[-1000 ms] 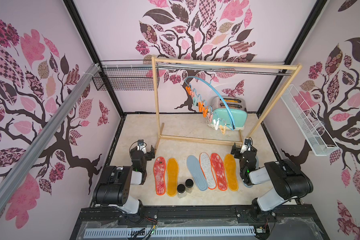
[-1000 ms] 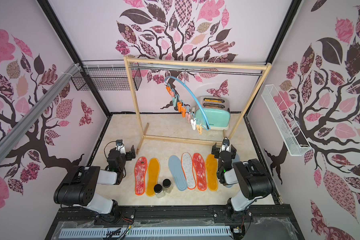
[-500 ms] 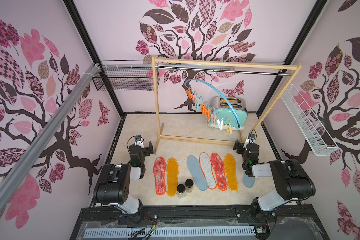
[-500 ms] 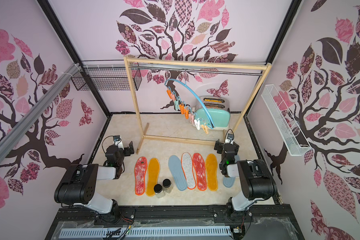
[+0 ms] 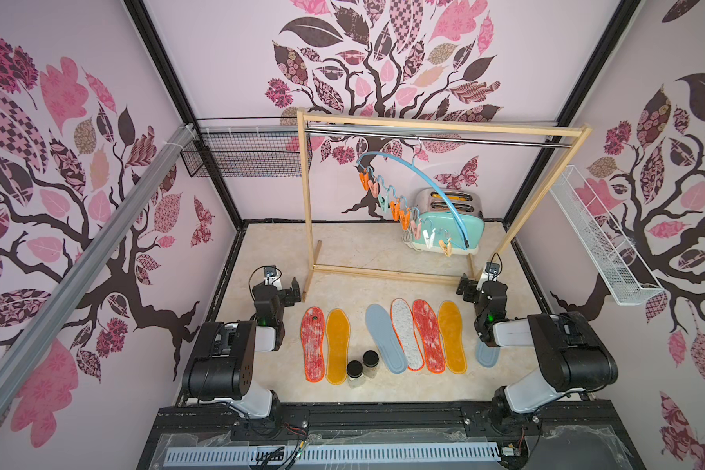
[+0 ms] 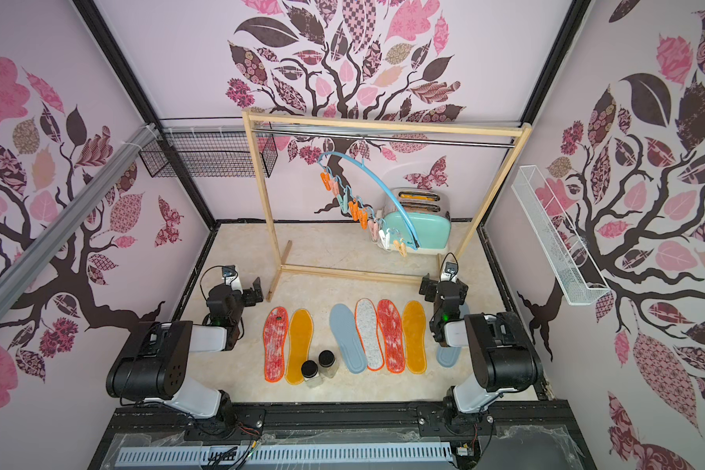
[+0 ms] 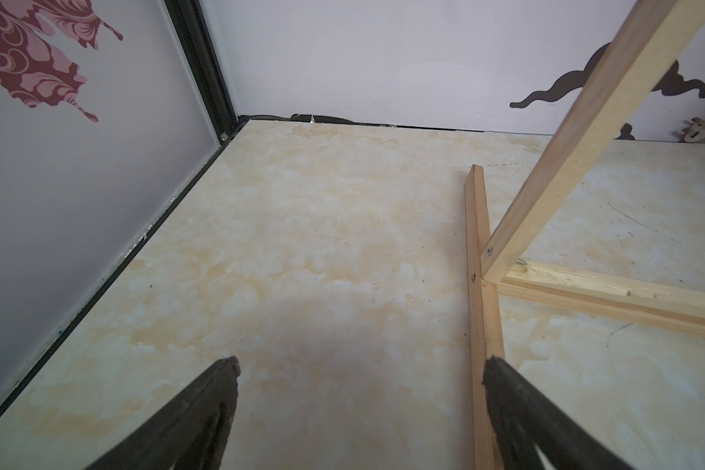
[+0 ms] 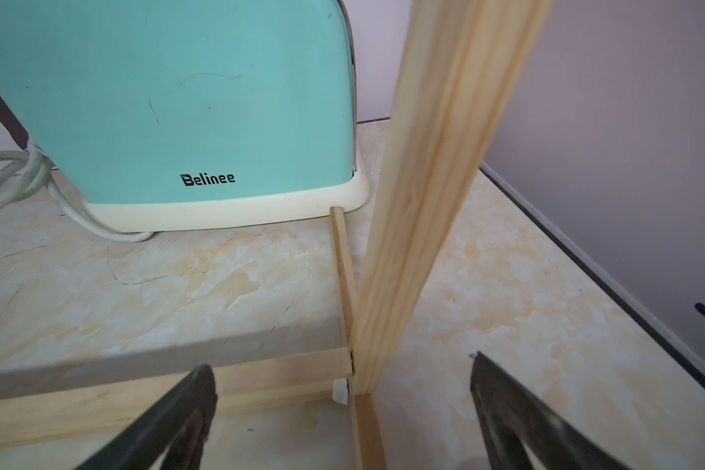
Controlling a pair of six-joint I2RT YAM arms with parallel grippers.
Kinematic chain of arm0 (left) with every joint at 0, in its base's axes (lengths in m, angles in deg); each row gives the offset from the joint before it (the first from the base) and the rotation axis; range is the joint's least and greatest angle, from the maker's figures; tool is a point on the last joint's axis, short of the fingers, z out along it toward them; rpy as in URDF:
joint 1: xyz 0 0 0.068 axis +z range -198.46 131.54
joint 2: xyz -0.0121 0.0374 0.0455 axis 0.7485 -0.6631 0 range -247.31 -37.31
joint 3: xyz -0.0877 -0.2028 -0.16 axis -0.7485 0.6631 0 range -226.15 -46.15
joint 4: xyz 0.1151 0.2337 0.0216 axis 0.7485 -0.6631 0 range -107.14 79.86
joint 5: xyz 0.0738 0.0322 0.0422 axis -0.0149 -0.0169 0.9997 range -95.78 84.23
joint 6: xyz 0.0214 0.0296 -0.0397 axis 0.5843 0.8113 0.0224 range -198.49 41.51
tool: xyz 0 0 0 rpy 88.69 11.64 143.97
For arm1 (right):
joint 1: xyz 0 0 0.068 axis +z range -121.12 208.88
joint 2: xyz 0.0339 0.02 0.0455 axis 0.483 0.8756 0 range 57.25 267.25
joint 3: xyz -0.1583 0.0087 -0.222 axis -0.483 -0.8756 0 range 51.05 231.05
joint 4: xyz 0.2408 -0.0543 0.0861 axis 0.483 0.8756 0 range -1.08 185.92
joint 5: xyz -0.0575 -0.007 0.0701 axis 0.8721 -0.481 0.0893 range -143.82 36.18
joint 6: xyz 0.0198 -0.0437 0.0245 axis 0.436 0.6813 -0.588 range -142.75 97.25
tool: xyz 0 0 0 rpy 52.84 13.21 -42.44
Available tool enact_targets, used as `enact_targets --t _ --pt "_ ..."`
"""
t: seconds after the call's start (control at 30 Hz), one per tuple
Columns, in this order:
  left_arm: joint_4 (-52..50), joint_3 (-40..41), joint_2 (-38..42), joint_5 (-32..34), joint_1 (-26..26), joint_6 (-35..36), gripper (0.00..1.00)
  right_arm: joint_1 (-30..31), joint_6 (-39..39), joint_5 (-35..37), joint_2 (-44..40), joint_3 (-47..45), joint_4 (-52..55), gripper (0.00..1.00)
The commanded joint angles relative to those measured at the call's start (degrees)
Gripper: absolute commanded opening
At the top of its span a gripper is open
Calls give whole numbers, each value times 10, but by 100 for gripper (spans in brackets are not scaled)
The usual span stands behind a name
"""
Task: Take the shoe insoles off the hanger
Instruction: Reset both arms
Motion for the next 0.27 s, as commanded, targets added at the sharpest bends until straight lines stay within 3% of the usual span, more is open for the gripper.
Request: enact_targets --t 0.0,0.23 --pt "-8 -9 -6 -12 3 -1 98 1 -4 -3 -9 3 1 100" --pt "2 -3 -2 -11 3 -3 98 2 -4 -3 -10 3 1 100"
